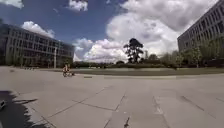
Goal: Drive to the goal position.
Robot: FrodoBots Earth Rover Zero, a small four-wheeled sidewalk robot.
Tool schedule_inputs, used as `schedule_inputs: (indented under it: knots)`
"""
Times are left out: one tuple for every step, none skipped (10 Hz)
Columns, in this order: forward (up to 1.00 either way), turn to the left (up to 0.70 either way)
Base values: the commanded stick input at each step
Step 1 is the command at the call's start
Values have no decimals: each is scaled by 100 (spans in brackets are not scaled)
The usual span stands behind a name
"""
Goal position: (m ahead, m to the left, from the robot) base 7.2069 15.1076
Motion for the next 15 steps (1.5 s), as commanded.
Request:
schedule_inputs:
  knots:
    - [63, 0]
    - [66, 0]
    - [66, 0]
    - [66, 0]
    - [66, 0]
    - [66, 0]
    - [66, 0]
    - [66, 0]
    - [77, 0]
    - [80, 0]
    - [80, 0]
    - [88, 0]
    - [94, 17]
    - [94, 37]
    - [94, 37]
